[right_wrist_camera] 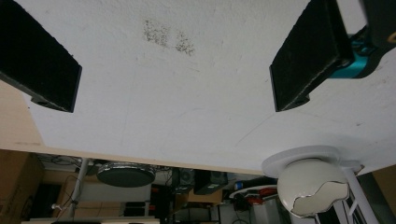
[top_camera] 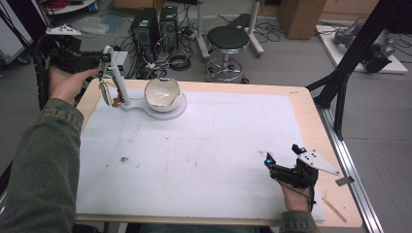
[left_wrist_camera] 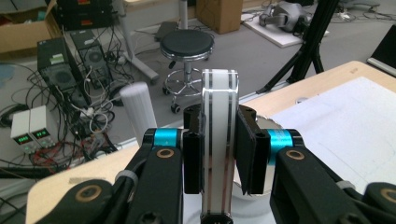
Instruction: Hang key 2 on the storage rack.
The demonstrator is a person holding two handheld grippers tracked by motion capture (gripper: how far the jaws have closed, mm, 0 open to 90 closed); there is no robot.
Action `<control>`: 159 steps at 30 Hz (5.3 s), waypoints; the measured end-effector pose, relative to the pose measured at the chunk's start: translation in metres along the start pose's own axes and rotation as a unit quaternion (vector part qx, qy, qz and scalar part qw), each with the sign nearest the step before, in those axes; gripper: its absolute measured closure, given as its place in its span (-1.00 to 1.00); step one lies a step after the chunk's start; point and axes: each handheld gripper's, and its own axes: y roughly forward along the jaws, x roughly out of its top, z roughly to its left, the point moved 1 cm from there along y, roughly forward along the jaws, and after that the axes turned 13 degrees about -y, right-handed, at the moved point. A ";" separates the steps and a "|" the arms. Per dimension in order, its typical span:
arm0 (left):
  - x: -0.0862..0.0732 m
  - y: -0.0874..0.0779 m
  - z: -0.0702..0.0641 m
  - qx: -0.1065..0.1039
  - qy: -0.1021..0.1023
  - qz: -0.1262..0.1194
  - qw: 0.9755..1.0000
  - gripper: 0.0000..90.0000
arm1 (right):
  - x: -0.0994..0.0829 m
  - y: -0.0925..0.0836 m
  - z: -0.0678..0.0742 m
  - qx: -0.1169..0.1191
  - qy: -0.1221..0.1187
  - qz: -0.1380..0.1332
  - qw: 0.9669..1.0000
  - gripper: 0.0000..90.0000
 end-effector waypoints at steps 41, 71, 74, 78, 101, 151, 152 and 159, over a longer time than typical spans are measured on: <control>0.018 0.035 0.021 0.010 0.000 -0.062 0.998 0.65 | -0.005 -0.009 -0.004 -0.010 0.003 0.011 1.000 -0.98; 0.009 0.049 0.014 0.012 0.013 -0.037 0.999 0.60 | -0.008 -0.013 -0.006 -0.016 0.002 0.015 1.000 -0.98; 0.011 0.045 0.016 0.002 -0.012 -0.040 0.999 0.45 | -0.007 -0.013 -0.005 -0.016 0.001 0.016 1.000 -0.98; 0.012 0.037 0.014 -0.014 -0.023 -0.051 0.998 0.23 | -0.007 -0.012 -0.005 -0.015 -0.001 0.015 1.000 -0.98; -0.013 0.022 -0.010 -0.035 -0.036 0.005 0.999 -0.96 | -0.002 0.003 0.000 0.005 -0.008 0.011 1.000 -0.98; -0.110 -0.029 -0.037 -0.022 -0.011 -0.053 0.998 -0.96 | 0.000 0.000 0.000 -0.005 0.000 0.003 1.000 -0.98; -0.112 -0.030 -0.036 -0.020 -0.011 -0.054 0.998 -0.96 | 0.000 0.000 0.000 -0.005 -0.002 0.003 1.000 -0.98; -0.124 -0.033 -0.033 -0.017 -0.020 -0.057 0.998 -0.96 | 0.000 -0.001 0.000 -0.006 0.001 0.002 1.000 -0.98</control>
